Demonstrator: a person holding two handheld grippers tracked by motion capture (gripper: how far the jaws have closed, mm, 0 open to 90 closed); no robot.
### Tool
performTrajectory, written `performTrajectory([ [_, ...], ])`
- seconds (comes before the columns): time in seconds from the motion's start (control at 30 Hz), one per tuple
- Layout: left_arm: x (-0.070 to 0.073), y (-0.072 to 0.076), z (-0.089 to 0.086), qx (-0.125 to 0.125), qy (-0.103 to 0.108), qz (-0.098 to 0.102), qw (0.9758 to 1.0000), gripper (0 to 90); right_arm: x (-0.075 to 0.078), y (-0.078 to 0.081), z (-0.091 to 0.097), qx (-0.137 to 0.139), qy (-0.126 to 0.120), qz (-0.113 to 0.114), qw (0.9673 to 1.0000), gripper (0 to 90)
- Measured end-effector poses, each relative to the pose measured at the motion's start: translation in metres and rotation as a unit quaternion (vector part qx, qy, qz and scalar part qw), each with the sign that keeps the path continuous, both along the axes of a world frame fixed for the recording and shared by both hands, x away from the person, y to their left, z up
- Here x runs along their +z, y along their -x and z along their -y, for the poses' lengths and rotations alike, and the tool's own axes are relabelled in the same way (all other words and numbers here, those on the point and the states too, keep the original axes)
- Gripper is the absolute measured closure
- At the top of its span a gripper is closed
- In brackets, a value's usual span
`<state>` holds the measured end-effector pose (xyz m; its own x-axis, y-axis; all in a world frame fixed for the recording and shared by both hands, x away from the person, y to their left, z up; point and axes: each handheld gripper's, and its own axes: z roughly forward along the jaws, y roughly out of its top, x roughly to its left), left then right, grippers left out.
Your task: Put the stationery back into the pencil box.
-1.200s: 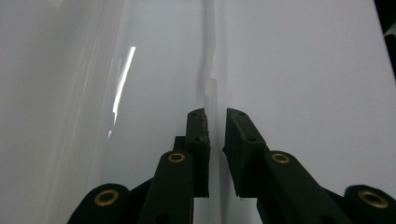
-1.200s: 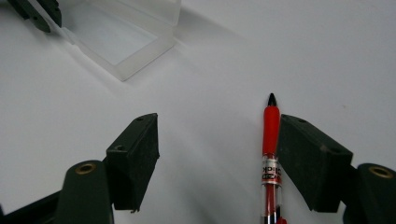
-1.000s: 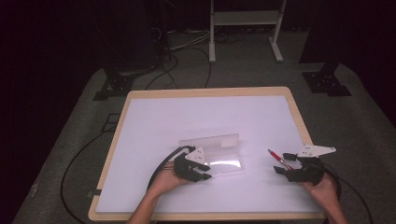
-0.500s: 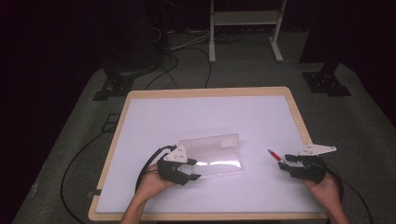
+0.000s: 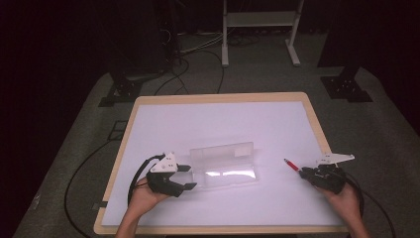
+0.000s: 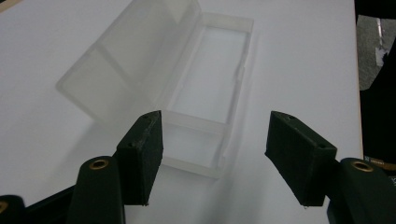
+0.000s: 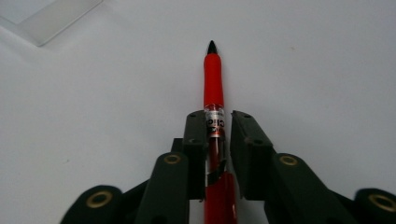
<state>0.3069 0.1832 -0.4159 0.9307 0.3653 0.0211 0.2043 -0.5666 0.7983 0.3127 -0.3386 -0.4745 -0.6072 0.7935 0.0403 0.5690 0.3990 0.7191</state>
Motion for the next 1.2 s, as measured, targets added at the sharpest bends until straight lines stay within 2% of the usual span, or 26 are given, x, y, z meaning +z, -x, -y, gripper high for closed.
performTrajectory([
  [0.17, 0.001, 0.003, -0.011, 0.017, 0.008, 0.001, 0.9998, 33.8, 0.001, -0.001, 0.0, 0.002, 0.004, -0.001, 1.0, 78.5],
  [0.37, -0.001, 0.005, -0.022, 0.033, 0.017, 0.003, 0.9993, 30.6, 0.001, -0.002, 0.003, 0.002, -0.006, -0.011, 0.9999, 78.8],
  [0.4, -0.002, 0.005, -0.025, 0.04, 0.02, 0.004, 0.999, 29.6, 0.004, -0.001, 0.004, 0.003, -0.015, -0.012, 0.9998, 78.8],
  [0.57, -0.003, 0.006, -0.03, 0.051, 0.029, 0.004, 0.9982, 27.2, 0.013, 0.001, 0.004, 0.012, -0.027, -0.004, 0.9995, 78.8],
  [0.6, -0.003, 0.006, -0.032, 0.054, 0.029, 0.004, 0.9981, 26.1, 0.021, 0.003, 0.001, 0.019, -0.037, 0.0, 0.9991, 78.8],
  [0.67, -0.005, 0.005, -0.035, 0.062, 0.03, 0.003, 0.9976, 25.1, 0.023, 0.003, 0.001, 0.024, -0.039, 0.004, 0.9989, 78.8],
  [0.7, -0.006, 0.005, -0.037, 0.068, 0.032, 0.002, 0.9972, 23.0, 0.031, 0.004, -0.003, 0.037, -0.045, 0.01, 0.9983, 78.8],
  [0.77, -0.007, 0.005, -0.038, 0.071, 0.033, 0.002, 0.9969, 22.2, 0.033, 0.005, -0.005, 0.041, -0.046, 0.011, 0.998, 78.8],
  [0.87, -0.01, 0.006, -0.045, 0.084, 0.034, 0.003, 0.9959, 19.3, 0.048, 0.006, -0.013, 0.061, -0.06, 0.016, 0.9962, 78.8],
  [0.93, -0.01, 0.006, -0.047, 0.089, 0.04, 0.005, 0.9953, 18.8, 0.05, 0.007, -0.015, 0.064, -0.061, 0.017, 0.9959, 78.7],
  [1.0, -0.011, 0.006, -0.054, 0.098, 0.041, 0.009, 0.9943, 16.6, 0.061, 0.006, -0.02, 0.081, -0.074, 0.019, 0.9938, 78.8],
  [1.13, -0.012, 0.007, -0.06, 0.109, 0.044, 0.01, 0.9931, 14.5, 0.07, 0.007, -0.026, 0.095, -0.082, 0.021, 0.9919, 78.8],
  [1.2, -0.012, 0.007, -0.062, 0.113, 0.046, 0.011, 0.9925, 14.0, 0.08, 0.006, -0.035, 0.113, -0.09, 0.026, 0.9891, 78.8],
])
